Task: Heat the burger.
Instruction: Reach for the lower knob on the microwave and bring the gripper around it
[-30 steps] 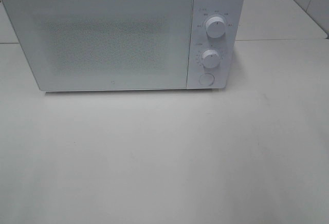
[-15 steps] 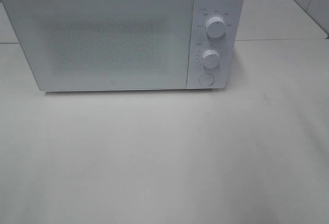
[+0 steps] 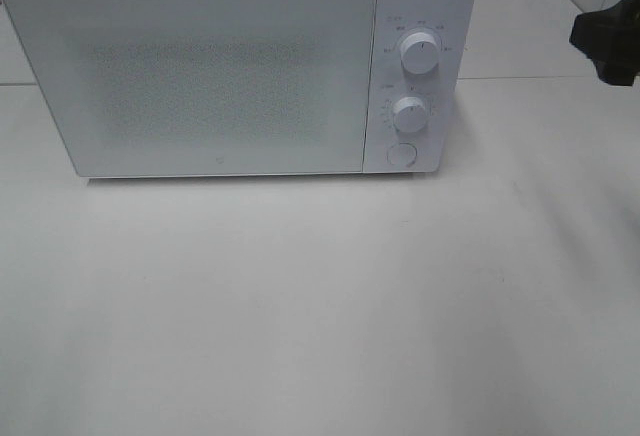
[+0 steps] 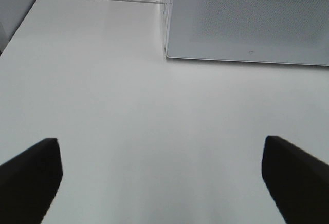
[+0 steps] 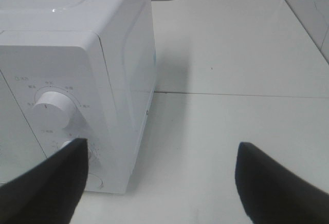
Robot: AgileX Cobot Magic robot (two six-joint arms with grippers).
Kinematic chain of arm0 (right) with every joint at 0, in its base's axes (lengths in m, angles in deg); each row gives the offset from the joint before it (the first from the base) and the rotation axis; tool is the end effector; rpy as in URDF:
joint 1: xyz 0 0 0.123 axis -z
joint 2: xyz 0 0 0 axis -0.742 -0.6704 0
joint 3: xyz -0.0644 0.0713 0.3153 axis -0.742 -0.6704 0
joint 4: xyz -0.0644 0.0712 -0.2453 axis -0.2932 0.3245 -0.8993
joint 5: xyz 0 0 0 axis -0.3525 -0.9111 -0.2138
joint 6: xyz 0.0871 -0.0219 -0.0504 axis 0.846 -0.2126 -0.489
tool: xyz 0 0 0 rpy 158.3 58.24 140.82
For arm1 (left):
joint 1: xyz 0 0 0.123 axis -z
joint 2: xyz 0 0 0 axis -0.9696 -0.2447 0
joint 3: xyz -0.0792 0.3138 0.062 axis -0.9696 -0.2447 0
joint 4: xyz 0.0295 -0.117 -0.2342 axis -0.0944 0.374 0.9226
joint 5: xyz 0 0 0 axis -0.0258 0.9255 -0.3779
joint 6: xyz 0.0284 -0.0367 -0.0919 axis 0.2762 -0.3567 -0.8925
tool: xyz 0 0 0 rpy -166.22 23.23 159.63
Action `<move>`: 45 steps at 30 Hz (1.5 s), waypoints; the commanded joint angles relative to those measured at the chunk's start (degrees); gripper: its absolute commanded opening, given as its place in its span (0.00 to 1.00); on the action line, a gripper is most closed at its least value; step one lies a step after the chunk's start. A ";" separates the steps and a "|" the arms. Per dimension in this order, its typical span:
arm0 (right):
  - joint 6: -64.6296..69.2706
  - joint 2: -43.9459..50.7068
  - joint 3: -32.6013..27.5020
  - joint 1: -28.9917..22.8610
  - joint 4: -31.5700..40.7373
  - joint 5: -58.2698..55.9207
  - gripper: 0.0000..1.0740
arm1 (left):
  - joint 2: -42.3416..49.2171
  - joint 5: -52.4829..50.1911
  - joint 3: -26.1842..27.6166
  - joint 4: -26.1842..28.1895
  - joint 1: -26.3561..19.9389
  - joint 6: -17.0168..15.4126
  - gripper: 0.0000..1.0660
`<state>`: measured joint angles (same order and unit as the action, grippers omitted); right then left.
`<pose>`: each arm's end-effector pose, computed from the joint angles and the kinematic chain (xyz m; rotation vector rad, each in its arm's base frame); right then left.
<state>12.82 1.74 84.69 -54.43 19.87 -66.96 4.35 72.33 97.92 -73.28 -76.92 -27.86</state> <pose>0.2311 0.0310 0.2997 -0.0960 1.8101 0.1524 -0.0323 -0.0087 0.2819 -0.0130 2.0358 -0.0943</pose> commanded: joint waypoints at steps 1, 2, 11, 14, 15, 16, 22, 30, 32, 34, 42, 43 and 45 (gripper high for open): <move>-1.32 -2.18 0.34 0.23 -0.40 3.44 0.71 | 1.03 -0.69 -0.17 0.46 -0.11 -0.40 0.92; -1.32 -3.38 0.34 0.23 -0.40 4.64 0.71 | 1.03 -0.69 -0.17 0.46 -0.11 -0.40 0.92; -3.04 -14.09 0.29 0.23 0.63 16.62 0.71 | 1.03 -0.69 -0.17 0.46 -0.11 -0.40 0.92; -7.79 -16.56 -1.32 -0.92 4.35 22.46 0.71 | 1.03 -0.69 -0.17 0.46 -0.11 -0.40 0.92; -7.79 -16.56 -1.32 -0.92 4.35 22.46 0.71 | 1.03 -0.69 -0.17 0.46 -0.11 -0.40 0.92; -12.83 -18.33 -2.86 -2.29 8.94 27.50 0.71 | 1.03 -0.69 -0.17 0.46 -0.11 -0.40 0.92; -22.52 -22.92 -6.36 -10.31 22.75 40.68 0.71 | 1.03 -0.69 -0.17 0.46 -0.11 -0.40 0.92; -23.26 -26.99 -6.36 -20.63 34.66 46.98 0.71 | 1.03 -0.69 -0.17 0.46 -0.11 -0.34 0.92; -23.78 -27.44 -6.36 -21.94 35.64 47.67 0.71 | 1.03 -0.69 -0.17 0.46 -0.11 -0.34 0.92; -24.64 -28.93 -6.36 -25.44 38.33 49.85 0.71 | 1.03 -0.69 -0.17 0.46 -0.11 -0.34 0.92; -24.64 -33.69 -6.30 -31.68 45.38 54.77 0.71 | 1.03 -0.69 -0.17 0.46 -0.11 -0.34 0.92; -24.64 -33.69 -6.30 -31.68 45.38 54.77 0.71 | 1.03 -0.69 -0.17 0.46 -0.11 -0.34 0.92; -24.69 -35.01 -6.30 -32.89 47.33 56.21 0.71 | 1.03 -0.69 -0.17 0.46 -0.11 -0.34 0.92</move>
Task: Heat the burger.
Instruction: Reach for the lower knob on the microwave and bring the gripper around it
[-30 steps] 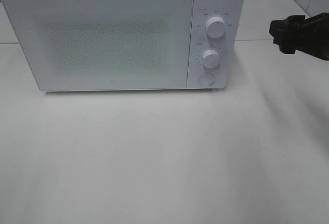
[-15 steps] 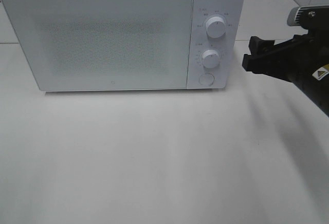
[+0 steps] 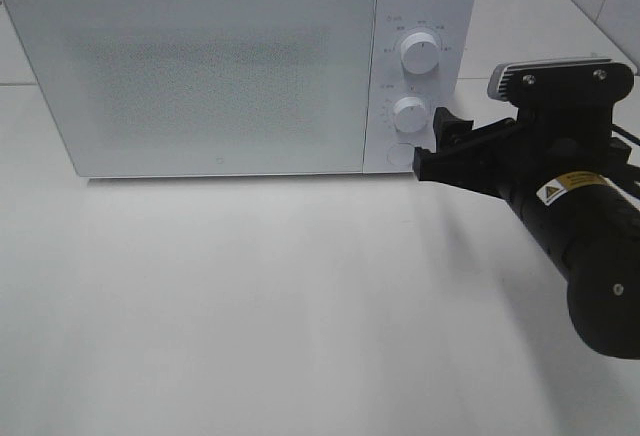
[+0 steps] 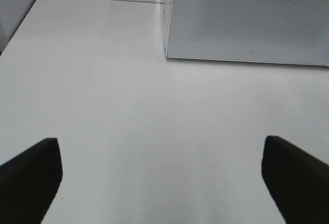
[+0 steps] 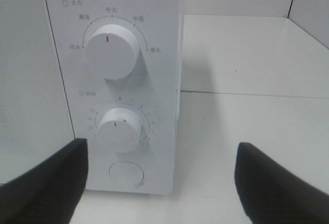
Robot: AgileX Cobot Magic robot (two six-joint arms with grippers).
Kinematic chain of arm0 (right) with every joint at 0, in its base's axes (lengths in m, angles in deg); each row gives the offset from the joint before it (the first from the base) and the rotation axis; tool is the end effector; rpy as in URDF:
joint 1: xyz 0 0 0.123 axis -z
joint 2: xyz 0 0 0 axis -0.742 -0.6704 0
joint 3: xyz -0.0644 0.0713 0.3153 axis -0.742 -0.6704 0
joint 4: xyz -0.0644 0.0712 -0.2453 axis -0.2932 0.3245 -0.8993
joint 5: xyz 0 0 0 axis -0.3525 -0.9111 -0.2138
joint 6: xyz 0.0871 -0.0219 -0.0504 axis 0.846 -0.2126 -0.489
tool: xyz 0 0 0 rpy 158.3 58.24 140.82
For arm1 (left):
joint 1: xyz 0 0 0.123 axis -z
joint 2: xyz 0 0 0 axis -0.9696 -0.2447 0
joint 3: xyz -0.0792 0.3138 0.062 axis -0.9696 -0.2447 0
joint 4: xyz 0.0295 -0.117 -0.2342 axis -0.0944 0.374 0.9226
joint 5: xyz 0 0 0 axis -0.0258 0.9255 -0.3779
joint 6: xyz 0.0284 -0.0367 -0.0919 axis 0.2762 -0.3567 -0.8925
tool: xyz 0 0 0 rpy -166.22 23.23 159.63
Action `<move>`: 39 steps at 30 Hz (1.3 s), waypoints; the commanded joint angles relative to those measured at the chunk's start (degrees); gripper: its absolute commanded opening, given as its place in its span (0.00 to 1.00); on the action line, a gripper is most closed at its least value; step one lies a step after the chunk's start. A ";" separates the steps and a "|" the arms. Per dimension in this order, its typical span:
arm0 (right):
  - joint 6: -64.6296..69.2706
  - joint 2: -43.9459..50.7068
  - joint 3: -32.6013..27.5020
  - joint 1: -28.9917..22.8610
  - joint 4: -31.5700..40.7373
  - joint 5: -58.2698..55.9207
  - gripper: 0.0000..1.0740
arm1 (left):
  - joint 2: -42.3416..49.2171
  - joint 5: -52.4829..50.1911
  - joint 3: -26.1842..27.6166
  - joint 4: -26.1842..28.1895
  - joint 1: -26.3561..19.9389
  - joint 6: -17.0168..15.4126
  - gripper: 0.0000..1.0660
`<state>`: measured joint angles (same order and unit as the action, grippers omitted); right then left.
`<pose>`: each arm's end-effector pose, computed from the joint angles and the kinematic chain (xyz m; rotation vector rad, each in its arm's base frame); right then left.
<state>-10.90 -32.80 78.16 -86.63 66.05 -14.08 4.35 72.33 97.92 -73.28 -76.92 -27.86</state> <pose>0.2560 0.1315 0.1899 -0.0766 1.6610 0.0523 -0.0323 -0.0087 0.2819 -0.0130 2.0358 -0.0943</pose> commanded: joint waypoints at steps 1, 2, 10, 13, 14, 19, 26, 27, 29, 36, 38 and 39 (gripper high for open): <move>-0.97 -0.46 0.23 -0.69 1.15 3.32 0.71 | 1.03 -0.69 -0.17 0.46 -0.11 -0.34 0.92; -0.97 -0.97 0.23 -0.92 2.01 3.95 0.71 | 1.03 -0.69 -0.17 0.46 -0.11 -0.34 0.92; -0.69 -3.50 0.69 -0.92 1.09 6.19 0.71 | 1.03 -0.69 -0.17 0.46 -0.11 -0.34 0.92; -0.63 -5.10 2.58 -0.92 1.09 5.39 0.71 | 1.03 -0.69 -0.17 0.46 -0.11 -0.34 0.92; -0.63 -5.84 3.78 -0.92 1.09 5.16 0.71 | 1.03 -0.69 -0.17 0.46 -0.11 -0.34 0.92; -0.69 -7.79 6.70 -0.74 0.80 5.16 0.71 | 1.03 -0.69 -0.17 0.46 -0.11 -0.34 0.92; -0.69 -10.66 9.91 -0.74 -0.06 4.98 0.71 | 1.03 -0.69 -0.17 0.46 -0.11 -0.34 0.92; -0.69 -11.17 10.49 -0.74 -0.06 4.81 0.71 | 1.03 -0.69 -0.17 0.46 -0.11 -0.34 0.92; -1.03 -11.92 11.57 -0.74 -0.06 4.64 0.71 | 1.03 -0.69 -0.17 0.46 -0.11 -0.34 0.92; -5.21 -15.70 16.73 -0.74 -0.11 2.01 0.71 | 1.03 -0.69 -0.17 0.46 -0.11 0.00 0.92; -5.50 -16.27 17.25 -0.74 -0.11 2.01 0.71 | 1.03 -0.69 -0.17 0.46 -0.11 0.00 0.92; -5.79 -17.19 18.51 -0.74 -0.06 1.89 0.71 | 1.03 -0.69 -0.17 0.46 -0.11 0.00 0.92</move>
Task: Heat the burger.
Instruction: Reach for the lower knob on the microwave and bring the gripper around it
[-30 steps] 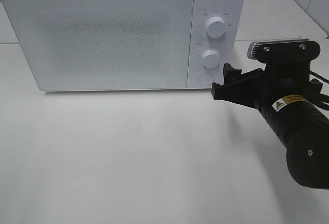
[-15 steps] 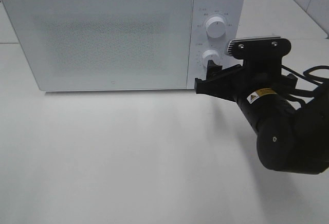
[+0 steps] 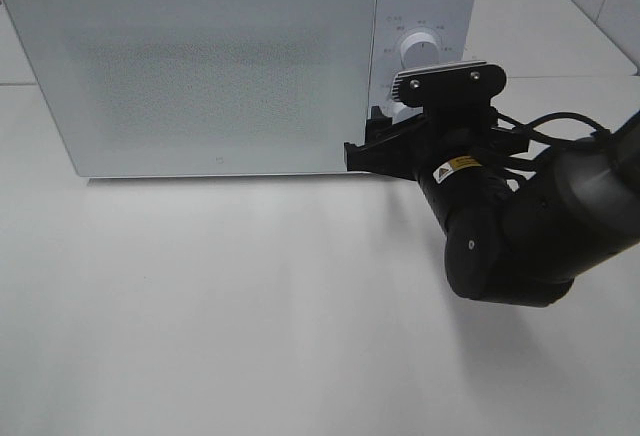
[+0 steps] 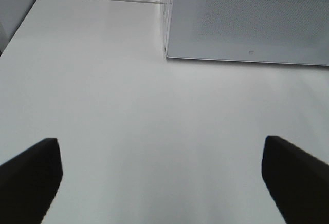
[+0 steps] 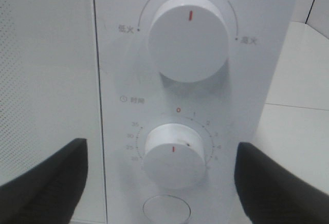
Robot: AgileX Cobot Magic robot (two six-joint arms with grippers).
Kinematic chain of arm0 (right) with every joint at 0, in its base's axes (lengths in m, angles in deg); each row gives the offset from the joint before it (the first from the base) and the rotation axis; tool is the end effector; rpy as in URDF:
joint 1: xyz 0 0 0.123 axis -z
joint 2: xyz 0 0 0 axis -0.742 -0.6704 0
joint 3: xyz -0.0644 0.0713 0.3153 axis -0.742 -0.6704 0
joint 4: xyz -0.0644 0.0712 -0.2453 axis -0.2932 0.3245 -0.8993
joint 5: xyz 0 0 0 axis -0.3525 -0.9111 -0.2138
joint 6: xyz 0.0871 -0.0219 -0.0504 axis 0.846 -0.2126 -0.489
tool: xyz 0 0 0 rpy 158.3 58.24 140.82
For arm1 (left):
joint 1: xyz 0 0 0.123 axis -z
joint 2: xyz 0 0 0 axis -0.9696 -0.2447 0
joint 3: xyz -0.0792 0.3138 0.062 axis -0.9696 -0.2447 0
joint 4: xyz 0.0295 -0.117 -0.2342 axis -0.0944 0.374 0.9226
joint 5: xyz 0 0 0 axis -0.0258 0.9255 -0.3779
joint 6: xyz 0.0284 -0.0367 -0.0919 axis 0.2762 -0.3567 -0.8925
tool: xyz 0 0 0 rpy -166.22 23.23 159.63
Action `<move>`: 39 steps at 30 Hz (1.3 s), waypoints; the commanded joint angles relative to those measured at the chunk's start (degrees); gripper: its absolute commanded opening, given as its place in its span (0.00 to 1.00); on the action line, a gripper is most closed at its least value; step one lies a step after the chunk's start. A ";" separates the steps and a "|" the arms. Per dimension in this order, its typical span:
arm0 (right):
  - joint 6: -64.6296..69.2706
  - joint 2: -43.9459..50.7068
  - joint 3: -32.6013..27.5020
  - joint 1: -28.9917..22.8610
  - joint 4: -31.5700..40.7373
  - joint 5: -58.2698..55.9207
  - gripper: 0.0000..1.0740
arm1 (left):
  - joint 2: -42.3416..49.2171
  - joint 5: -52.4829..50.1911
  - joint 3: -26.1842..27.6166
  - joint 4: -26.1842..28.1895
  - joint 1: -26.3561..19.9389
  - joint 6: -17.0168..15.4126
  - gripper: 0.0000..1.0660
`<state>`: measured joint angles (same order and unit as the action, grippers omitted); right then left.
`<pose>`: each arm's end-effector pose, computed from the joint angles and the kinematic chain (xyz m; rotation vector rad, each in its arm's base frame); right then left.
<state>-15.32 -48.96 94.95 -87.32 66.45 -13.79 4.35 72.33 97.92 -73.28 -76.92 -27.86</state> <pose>0.3221 0.1894 0.1548 -0.1371 1.6441 0.0039 -0.0323 -0.0087 0.2819 -0.0130 2.0358 -0.0943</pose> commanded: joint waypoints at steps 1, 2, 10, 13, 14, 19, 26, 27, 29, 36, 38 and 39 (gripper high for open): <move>-1.38 -1.03 1.72 -0.06 -0.46 1.60 0.71 | 1.03 -0.69 -0.17 0.46 -0.11 0.00 0.92; -1.43 -2.06 2.86 0.17 -0.40 1.20 0.71 | 1.03 -0.69 -0.17 0.46 -0.11 0.00 0.92; -1.43 -4.07 5.39 1.95 -0.29 -1.15 0.71 | 1.03 -0.69 -0.17 0.46 -0.11 0.00 0.92; -1.38 -4.24 5.44 2.98 0.23 -1.09 0.71 | 1.03 -0.69 -0.17 0.46 -0.11 0.00 0.92; -1.32 -4.30 5.44 3.32 0.23 -1.32 0.71 | 1.03 -0.69 -0.17 0.46 -0.11 0.00 0.92; -1.20 -4.30 6.19 4.58 -0.40 -2.18 0.71 | 1.03 -0.69 -0.17 0.46 -0.11 0.00 0.92; -1.20 -5.04 8.42 4.58 -0.74 -3.38 0.71 | 1.03 -0.69 -0.17 0.46 -0.11 0.00 0.92; -1.20 -5.39 8.71 4.58 -0.74 -3.67 0.71 | 1.03 -0.69 -0.17 0.46 -0.11 0.00 0.92; -1.20 -5.44 8.71 4.53 -0.74 -4.18 0.71 | 1.03 -0.69 -0.17 0.46 -0.11 0.00 0.92; -1.66 -4.30 7.85 3.78 0.92 -4.07 0.71 | 1.03 -0.69 -0.17 0.46 -0.11 0.00 0.92; -1.66 -4.07 7.51 3.78 1.32 -4.18 0.71 | 1.03 -0.69 -0.17 0.40 -0.11 0.00 0.92; -1.60 -4.07 7.33 3.78 1.32 -4.30 0.71 | 1.03 -0.69 -0.17 0.40 -0.11 0.00 0.92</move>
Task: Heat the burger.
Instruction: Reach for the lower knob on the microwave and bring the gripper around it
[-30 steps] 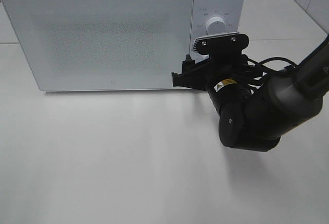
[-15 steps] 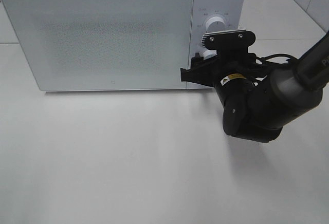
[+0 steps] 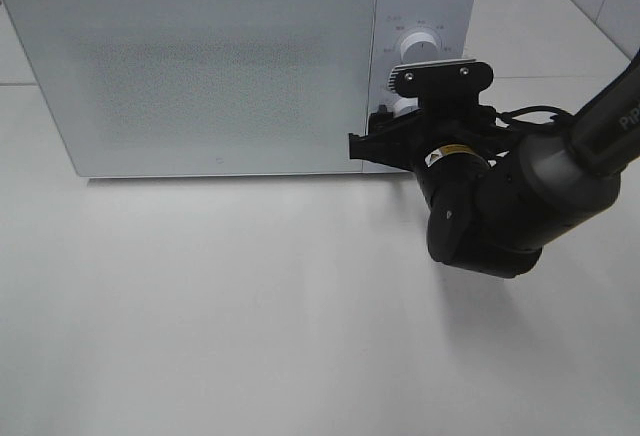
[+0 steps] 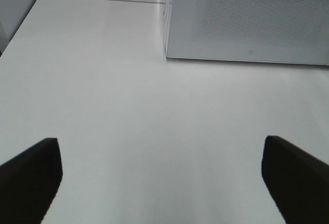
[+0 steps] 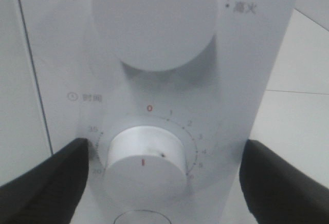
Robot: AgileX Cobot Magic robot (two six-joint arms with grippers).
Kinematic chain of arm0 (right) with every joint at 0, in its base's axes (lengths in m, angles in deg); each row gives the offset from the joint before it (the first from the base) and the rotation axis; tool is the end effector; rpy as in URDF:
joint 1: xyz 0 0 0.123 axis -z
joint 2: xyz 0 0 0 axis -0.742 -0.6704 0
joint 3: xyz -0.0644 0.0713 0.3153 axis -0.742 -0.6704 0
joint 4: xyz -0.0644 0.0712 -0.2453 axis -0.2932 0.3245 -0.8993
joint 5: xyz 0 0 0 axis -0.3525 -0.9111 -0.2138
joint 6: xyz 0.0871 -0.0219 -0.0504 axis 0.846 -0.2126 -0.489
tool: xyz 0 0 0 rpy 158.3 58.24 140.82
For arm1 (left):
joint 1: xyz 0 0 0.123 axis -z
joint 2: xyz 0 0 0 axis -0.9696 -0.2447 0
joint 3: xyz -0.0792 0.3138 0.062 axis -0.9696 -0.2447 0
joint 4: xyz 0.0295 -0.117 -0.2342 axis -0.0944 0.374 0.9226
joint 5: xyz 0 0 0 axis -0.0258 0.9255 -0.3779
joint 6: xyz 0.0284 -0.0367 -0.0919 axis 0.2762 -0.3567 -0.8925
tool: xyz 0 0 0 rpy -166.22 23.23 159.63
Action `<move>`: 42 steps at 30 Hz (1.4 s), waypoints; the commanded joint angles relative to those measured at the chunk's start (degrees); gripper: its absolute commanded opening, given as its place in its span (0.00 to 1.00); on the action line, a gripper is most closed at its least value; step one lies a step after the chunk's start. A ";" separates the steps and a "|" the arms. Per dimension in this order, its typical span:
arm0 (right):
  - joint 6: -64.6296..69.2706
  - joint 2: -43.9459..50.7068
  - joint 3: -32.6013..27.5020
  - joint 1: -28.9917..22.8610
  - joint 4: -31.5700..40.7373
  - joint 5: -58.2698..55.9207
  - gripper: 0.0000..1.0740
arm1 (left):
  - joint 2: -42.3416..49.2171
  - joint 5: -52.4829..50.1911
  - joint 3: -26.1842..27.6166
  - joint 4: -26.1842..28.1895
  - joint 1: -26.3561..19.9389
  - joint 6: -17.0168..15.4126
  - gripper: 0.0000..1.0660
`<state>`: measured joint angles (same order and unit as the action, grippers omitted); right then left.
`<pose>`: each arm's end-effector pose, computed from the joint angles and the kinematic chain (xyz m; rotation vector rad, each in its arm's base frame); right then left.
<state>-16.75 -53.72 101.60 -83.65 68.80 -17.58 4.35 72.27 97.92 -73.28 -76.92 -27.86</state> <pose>0.3578 0.1841 0.1384 -0.0630 1.6949 -0.0535 -0.0323 -0.0087 0.2820 -0.0131 2.0347 -0.0943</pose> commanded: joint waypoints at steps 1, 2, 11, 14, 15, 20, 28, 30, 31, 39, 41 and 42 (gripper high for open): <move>-0.17 0.69 0.69 0.11 -1.03 -0.74 0.71 | 1.03 -0.63 -0.17 0.40 -0.11 0.00 0.92; -0.17 0.69 0.69 0.11 -1.03 -0.74 0.71 | 1.03 -0.63 -0.17 0.40 -0.11 0.00 0.92; -0.17 0.69 0.34 -1.95 1.72 -1.60 0.71 | 1.03 -0.63 -0.17 0.40 -0.11 0.00 0.92; -0.40 0.69 0.34 -1.95 1.78 -1.26 0.71 | 1.03 -0.63 -0.17 0.40 -0.11 0.00 0.92; -0.40 0.69 0.34 -1.95 1.78 -1.26 0.71 | 1.03 -0.63 -0.17 0.40 -0.11 0.00 0.92; -0.40 0.69 0.86 -1.78 1.72 -0.23 0.71 | 1.03 -0.63 -0.17 0.40 -0.11 0.00 0.92; -0.40 0.52 3.50 -1.26 1.49 -0.23 0.71 | 1.03 -0.63 -0.17 0.40 -0.11 0.00 0.92; -0.40 0.52 3.50 -1.09 1.49 -0.34 0.71 | 1.03 -0.63 -0.17 0.40 -0.11 0.00 0.92; -0.46 0.52 3.50 -1.09 1.83 -0.63 0.71 | 1.03 -0.63 -0.17 0.40 -0.11 0.00 0.92; -0.46 0.52 3.50 -1.09 1.66 -0.57 0.55 | 1.03 -0.63 -0.17 0.40 -0.11 0.00 0.92; -0.46 0.52 3.50 -1.09 1.66 -0.34 0.45 | 1.03 -0.63 -0.17 0.40 -0.11 0.00 0.92; -0.46 0.52 3.50 -1.09 1.43 -0.29 0.37 | 1.03 -0.63 -0.17 0.40 -0.11 0.00 0.92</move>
<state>-16.75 -53.60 103.60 -85.66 71.95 -19.24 4.35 72.27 97.92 -73.28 -76.92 -27.86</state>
